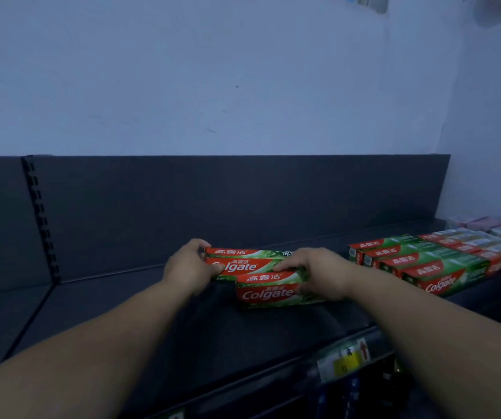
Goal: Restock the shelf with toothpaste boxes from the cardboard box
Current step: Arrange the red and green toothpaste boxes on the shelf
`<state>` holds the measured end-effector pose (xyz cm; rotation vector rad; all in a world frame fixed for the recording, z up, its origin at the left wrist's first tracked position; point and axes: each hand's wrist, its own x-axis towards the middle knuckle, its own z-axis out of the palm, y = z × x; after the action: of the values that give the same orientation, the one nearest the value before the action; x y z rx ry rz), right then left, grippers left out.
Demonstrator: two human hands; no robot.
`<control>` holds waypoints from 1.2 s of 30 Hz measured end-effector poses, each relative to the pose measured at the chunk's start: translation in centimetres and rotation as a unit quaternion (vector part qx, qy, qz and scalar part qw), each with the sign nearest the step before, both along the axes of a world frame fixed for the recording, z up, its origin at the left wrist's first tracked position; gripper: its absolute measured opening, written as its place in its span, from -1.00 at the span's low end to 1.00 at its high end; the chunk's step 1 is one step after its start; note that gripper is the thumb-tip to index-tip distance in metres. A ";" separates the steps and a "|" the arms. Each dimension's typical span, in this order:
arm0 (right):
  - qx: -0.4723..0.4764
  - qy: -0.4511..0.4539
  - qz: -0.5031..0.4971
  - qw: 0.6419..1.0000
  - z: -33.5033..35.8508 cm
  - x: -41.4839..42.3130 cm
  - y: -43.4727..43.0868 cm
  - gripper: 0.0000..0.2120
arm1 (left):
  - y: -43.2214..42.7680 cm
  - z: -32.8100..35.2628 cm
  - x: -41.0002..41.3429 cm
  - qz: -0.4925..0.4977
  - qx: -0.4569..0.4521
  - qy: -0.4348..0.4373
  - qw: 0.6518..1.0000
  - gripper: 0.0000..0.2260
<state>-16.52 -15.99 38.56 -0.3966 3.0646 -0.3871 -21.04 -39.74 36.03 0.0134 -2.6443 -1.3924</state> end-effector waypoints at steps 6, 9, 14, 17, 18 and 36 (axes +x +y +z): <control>0.085 -0.016 -0.040 0.995 0.8 -1.7 0.9 -0.48 | 1.1 -0.8 -1.5 0.006 -0.021 -0.022 1.000 -0.72; 0.088 -0.029 -0.055 0.994 0.6 -2.5 1.3 -0.46 | 2.3 -1.1 -2.1 0.003 -0.012 -0.026 1.000 -0.81; 0.074 -0.025 -0.055 0.995 0.0 -3.8 2.0 -0.45 | 4.0 -1.1 -3.0 0.004 -0.016 -0.025 1.000 -0.80; 0.055 -0.025 -0.067 0.996 -0.7 -5.1 2.3 -0.43 | 4.5 -1.0 -3.6 0.012 -0.035 -0.025 0.999 -0.77; 0.047 -0.022 -0.069 0.996 -0.9 -5.4 2.3 -0.43 | 4.6 -1.0 -3.9 0.014 -0.037 -0.025 0.999 -0.78; -0.045 0.073 -0.065 0.994 -2.8 -6.5 3.1 -0.41 | 5.3 -0.2 -5.1 0.034 -0.057 0.024 0.998 -0.66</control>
<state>-23.01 -12.84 35.72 -0.2378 3.2344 -0.5254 -26.15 -34.42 35.84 0.0561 -2.6527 -1.2049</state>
